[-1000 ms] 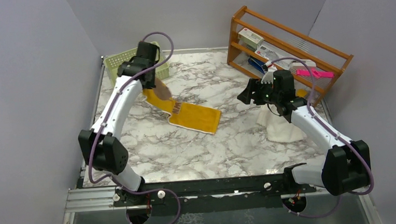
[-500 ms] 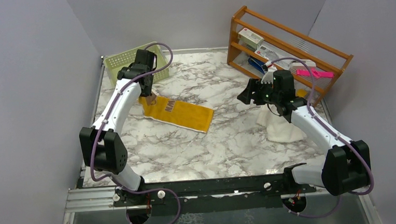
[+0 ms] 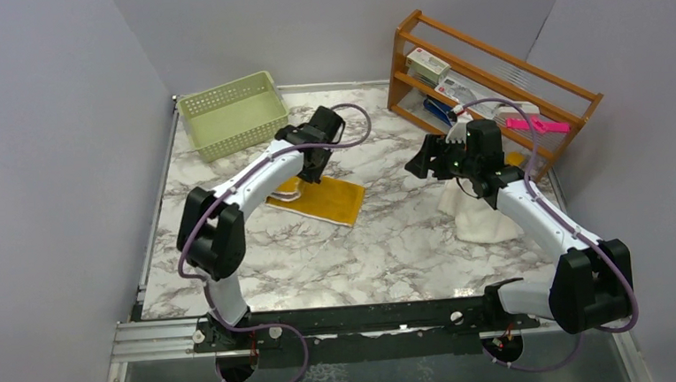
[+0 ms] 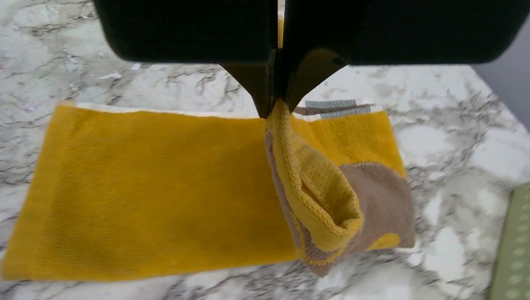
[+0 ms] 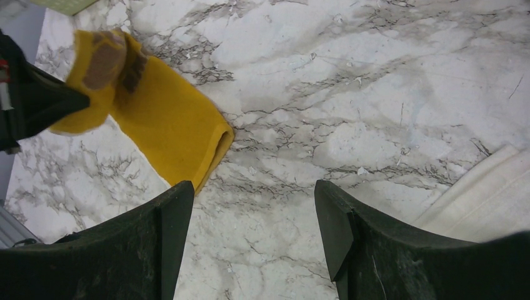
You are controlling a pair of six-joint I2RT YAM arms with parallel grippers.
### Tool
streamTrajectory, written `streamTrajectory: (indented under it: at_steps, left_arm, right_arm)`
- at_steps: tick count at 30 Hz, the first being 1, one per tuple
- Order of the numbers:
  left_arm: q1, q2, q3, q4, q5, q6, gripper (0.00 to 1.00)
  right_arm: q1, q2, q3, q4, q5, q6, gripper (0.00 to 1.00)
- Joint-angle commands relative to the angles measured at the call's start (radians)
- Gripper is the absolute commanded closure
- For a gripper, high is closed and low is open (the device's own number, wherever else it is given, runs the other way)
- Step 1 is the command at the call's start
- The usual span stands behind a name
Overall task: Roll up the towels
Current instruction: Fold the towel at the center of the board.
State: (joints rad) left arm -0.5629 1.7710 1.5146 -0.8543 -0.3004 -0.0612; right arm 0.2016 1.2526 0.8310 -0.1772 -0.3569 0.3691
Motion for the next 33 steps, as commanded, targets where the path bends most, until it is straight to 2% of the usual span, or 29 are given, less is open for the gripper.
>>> streamTrajectory:
  at_steps: [1, 12, 19, 26, 29, 30, 31, 33]
  left_arm:
    - [-0.059, 0.087, 0.065, 0.0, 0.062, -0.04, 1.0]
    - [-0.184, 0.2, 0.107, -0.017, 0.085, -0.094, 1.0]
    - [-0.218, 0.218, 0.147, -0.042, 0.108, -0.103, 1.0]
    - [-0.221, 0.256, 0.118, -0.043, 0.108, -0.113, 0.99]
    - [-0.221, 0.254, 0.102, -0.033, 0.143, -0.125, 0.69]
    - [-0.221, 0.244, 0.095, -0.016, 0.161, -0.127, 0.52]
    - [-0.221, 0.229, 0.09, -0.002, 0.18, -0.126, 0.39]
    - [-0.212, 0.191, 0.088, 0.024, 0.221, -0.124, 0.33]
  right_arm:
    - [-0.002, -0.027, 0.002, -0.028, 0.007, -0.01, 0.28]
    - [-0.002, -0.007, 0.0, -0.018, -0.006, -0.013, 0.28]
    - [-0.003, 0.003, -0.004, -0.014, -0.01, -0.015, 0.28]
    - [-0.003, 0.002, -0.005, -0.014, -0.008, -0.019, 0.28]
    - [-0.003, 0.002, -0.006, -0.016, -0.004, -0.02, 0.28]
    - [-0.003, 0.003, -0.005, -0.016, -0.002, -0.02, 0.28]
    - [-0.003, 0.002, -0.006, -0.015, 0.0, -0.019, 0.28]
    - [-0.003, 0.004, -0.009, -0.012, 0.002, -0.016, 0.28]
